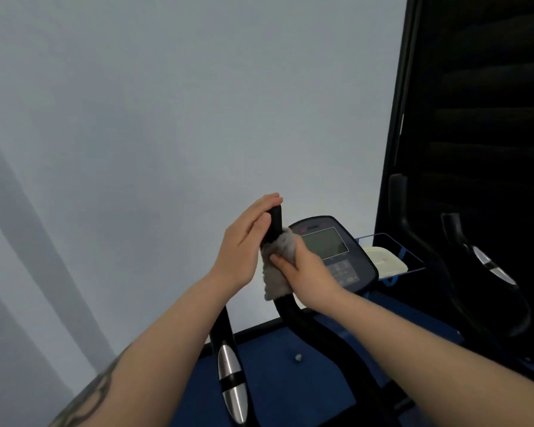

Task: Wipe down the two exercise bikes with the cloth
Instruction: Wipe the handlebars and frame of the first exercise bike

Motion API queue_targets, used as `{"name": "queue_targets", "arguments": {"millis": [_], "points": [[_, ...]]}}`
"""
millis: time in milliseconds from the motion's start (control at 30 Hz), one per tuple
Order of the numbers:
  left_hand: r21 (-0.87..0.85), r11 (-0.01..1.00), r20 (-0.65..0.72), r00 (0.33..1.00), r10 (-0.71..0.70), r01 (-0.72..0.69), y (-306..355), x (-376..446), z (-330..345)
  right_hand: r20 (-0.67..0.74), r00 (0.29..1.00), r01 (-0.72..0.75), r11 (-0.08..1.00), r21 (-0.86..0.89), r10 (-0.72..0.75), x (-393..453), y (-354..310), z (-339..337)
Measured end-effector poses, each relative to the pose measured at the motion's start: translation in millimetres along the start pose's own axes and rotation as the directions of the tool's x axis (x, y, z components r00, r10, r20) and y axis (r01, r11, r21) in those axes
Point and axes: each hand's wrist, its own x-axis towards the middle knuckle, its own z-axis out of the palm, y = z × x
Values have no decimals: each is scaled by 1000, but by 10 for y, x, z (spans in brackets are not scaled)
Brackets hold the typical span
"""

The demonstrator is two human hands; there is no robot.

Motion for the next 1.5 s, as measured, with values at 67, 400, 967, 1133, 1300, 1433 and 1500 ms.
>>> {"name": "queue_targets", "arguments": {"millis": [67,400,967,1133,1300,1433,1500], "points": [[-12,1000,0,1000,-3,3,8,-1,2,19,999,-27,996,-84,29,71,-25,-134],[-32,999,4,1000,-14,14,17,-5,1,-109,992,78,979,191,-58,-20,-74,87],[14,1000,-3,1000,-7,8,3,-12,11,-147,986,89,995,48,-81,231,-236,-49],[37,999,-1,1000,0,0,4,-11,10,-97,995,14,997,73,-7,20,-53,106],[33,999,-9,1000,-16,16,5,-22,26,-15,999,-50,996,-80,49,73,-18,-140],[-7,998,-29,998,-61,61,43,-34,55,-119,991,62,996,68,-54,217,-323,-8],[-10,998,-30,997,-64,64,50,-51,73,-141,990,20,998,59,-12,162,-292,114]]}}
